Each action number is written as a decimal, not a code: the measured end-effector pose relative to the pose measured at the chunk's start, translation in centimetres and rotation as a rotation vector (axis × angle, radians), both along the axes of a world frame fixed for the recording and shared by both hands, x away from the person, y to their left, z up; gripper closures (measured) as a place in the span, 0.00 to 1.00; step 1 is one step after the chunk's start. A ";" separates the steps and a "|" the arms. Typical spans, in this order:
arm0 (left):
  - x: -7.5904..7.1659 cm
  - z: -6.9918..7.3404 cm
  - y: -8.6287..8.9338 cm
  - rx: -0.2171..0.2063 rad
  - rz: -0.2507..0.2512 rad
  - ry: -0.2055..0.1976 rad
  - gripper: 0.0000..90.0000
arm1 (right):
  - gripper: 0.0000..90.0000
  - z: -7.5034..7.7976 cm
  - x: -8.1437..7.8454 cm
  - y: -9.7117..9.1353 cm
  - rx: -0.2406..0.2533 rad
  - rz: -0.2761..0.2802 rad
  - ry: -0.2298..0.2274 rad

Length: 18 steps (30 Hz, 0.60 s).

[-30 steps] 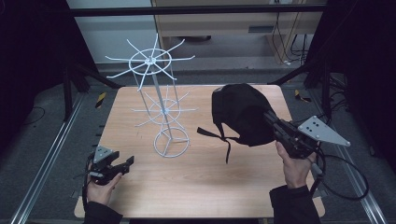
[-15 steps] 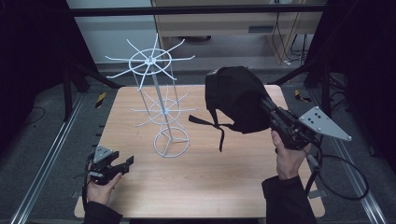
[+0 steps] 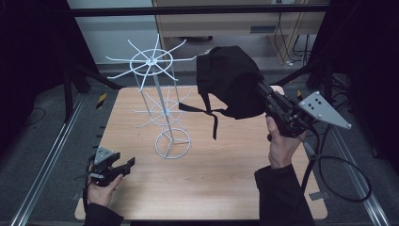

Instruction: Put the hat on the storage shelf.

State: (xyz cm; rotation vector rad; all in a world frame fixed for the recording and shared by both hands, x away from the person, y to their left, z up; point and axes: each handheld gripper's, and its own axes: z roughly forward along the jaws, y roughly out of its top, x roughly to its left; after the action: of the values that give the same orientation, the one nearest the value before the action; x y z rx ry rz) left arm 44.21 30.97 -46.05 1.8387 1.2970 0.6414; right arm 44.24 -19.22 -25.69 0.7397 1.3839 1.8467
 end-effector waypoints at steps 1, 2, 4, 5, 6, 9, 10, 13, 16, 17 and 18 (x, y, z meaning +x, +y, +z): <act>0.0 0.0 0.0 -0.002 0.000 -0.001 0.36 | 0.97 0.2 0.1 0.3 0.002 0.005 -0.004; 0.0 0.0 0.0 -0.001 0.000 -0.002 0.36 | 0.97 0.4 0.3 0.6 0.002 0.008 -0.008; 0.0 0.0 0.0 0.000 -0.001 -0.002 0.36 | 0.97 0.6 0.6 1.3 -0.005 0.014 -0.008; 0.0 0.0 0.0 0.000 -0.002 -0.001 0.36 | 0.97 0.6 0.8 1.6 -0.004 0.016 -0.004; 0.0 0.0 0.0 0.002 -0.003 -0.001 0.36 | 0.97 0.5 1.0 1.9 -0.003 0.018 -0.003; 0.0 0.0 0.0 0.003 -0.003 0.000 0.36 | 0.97 0.2 1.5 2.8 -0.002 0.028 0.008; 0.0 0.0 0.0 0.003 -0.003 -0.001 0.36 | 0.97 0.0 1.7 3.1 -0.003 0.033 0.013; 0.0 0.0 0.0 0.002 -0.002 -0.001 0.36 | 0.96 -0.5 2.1 3.9 -0.019 0.040 0.030; 0.0 0.0 0.0 0.002 -0.003 -0.002 0.36 | 0.96 -1.1 2.4 4.4 -0.030 0.046 0.046; 0.0 0.0 0.0 0.003 -0.003 -0.001 0.36 | 0.96 -1.3 2.5 4.6 -0.037 0.050 0.053; 0.0 0.0 0.0 0.004 -0.003 -0.001 0.36 | 0.96 -1.6 2.5 4.7 -0.046 0.050 0.059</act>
State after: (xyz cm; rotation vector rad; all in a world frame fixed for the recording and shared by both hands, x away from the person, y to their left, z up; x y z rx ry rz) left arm 44.22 30.96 -46.05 1.8428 1.2930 0.6432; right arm 46.79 -14.52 -27.26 0.7480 1.4899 1.8386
